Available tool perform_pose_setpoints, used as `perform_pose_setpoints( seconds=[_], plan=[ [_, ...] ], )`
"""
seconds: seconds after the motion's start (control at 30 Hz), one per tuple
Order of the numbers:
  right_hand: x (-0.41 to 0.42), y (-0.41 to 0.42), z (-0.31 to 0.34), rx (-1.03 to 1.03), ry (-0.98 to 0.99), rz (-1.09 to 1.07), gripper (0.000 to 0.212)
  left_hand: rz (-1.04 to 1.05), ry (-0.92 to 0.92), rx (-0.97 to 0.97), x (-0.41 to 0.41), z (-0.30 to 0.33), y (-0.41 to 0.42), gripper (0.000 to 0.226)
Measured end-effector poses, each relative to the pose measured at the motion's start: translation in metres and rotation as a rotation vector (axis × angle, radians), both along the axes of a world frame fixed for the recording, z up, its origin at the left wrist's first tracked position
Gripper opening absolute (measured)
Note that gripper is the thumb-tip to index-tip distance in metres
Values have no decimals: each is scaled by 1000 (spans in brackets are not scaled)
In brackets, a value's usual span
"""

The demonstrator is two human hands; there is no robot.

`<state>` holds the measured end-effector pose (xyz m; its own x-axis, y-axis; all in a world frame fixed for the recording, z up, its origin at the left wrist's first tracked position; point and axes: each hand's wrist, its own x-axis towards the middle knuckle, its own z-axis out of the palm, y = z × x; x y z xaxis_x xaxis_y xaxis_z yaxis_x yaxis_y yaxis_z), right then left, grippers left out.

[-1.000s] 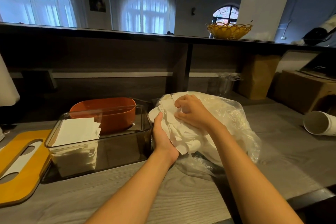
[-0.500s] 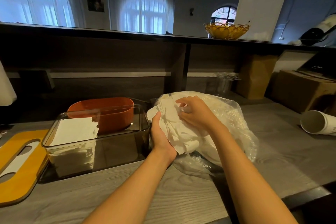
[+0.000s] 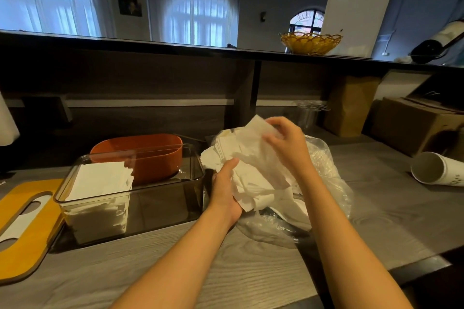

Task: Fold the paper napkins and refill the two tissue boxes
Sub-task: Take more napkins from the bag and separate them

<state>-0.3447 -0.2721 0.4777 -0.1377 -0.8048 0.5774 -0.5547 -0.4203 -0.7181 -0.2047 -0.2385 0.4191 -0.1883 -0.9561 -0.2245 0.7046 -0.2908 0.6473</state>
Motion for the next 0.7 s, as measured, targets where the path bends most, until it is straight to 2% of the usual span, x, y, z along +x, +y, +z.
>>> perform_pose_setpoints(
  seconds=[0.07,0.13,0.2,0.23,0.27,0.37,0.5,0.6,0.7],
  plan=[
    [-6,3,4,-66,-243,-9,32,43,-45,36,-1,-4,-5,48],
    [-14,9,9,-78,-495,22,29,68,-51,38,-2,-7,-8,48],
    [-24,20,14,-15,-683,166,23,82,-38,34,-2,-9,-9,47],
    [-29,27,14,31,-707,247,22,88,-35,38,-2,-9,-9,48],
    [-31,34,14,72,-674,311,21,91,-35,42,-2,-10,-10,47],
    [-30,46,7,134,-397,369,14,80,-47,43,-3,-11,-11,42],
    [-10,44,0,208,-111,340,23,15,6,10,-1,-6,-5,23],
    [1,41,-7,330,243,272,25,-18,48,11,-1,-5,-4,37],
    [3,42,-11,384,493,273,44,-3,14,20,-1,-9,-7,38]
  ],
)
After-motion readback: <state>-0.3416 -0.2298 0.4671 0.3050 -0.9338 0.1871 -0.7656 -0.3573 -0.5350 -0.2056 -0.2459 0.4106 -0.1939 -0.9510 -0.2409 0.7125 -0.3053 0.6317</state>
